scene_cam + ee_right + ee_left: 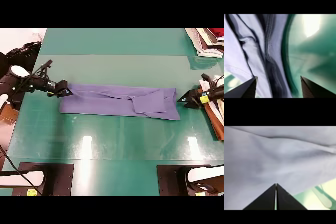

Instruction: Fold the shirts.

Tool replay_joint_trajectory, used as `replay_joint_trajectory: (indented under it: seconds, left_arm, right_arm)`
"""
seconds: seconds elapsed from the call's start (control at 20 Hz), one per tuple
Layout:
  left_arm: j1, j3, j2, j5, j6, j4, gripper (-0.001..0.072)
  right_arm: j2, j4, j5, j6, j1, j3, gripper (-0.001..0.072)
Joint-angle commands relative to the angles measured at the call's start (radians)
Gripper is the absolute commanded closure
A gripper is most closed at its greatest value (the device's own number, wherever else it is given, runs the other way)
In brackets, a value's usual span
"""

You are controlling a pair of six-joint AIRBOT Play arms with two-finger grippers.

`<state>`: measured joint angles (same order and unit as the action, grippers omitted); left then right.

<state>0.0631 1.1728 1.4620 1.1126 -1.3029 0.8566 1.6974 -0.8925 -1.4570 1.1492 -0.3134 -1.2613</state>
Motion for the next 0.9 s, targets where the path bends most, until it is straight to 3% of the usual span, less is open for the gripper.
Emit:
replay_joint_trajectory:
  seconds: [0.0,0.25,0.35,0.5,0.55,0.6,0.75,0.85]
  left_arm:
    - [-0.101,0.001,0.001,-0.026,-0.007,-0.005,0.068]
    - [-0.227,0.001,0.001,-0.061,-0.036,-0.005,0.0681]
    - [-0.27,0.001,0.003,-0.091,-0.038,-0.005,0.0681]
    - [-0.327,0.002,0.003,-0.177,-0.059,-0.004,0.0681]
    - [-0.342,0.005,0.004,-0.203,-0.059,-0.003,0.0682]
    - [-0.353,0.024,0.016,-0.203,-0.06,-0.004,0.0681]
    - [-0.384,0.138,0.087,-0.15,-0.086,0.009,0.0681]
    - [-0.408,0.227,0.154,-0.123,-0.102,0.023,0.0682]
  right_arm:
    - [0.064,0.144,0.009,-0.088,-0.009,0.064,0.0124]
    - [0.084,0.142,0.064,-0.114,0.09,0.057,0.0147]
    - [0.084,0.142,0.068,-0.114,0.115,0.032,0.023]
    - [0.084,0.142,0.038,-0.114,0.151,-0.03,0.0284]
    - [0.084,0.14,0.032,-0.114,0.166,-0.048,0.0333]
    - [0.084,0.138,0.029,-0.114,0.179,-0.064,0.0446]
    - [0.084,0.133,0.002,-0.114,0.201,-0.104,0.0696]
    - [0.079,0.134,-0.052,-0.101,0.202,-0.14,0.0696]
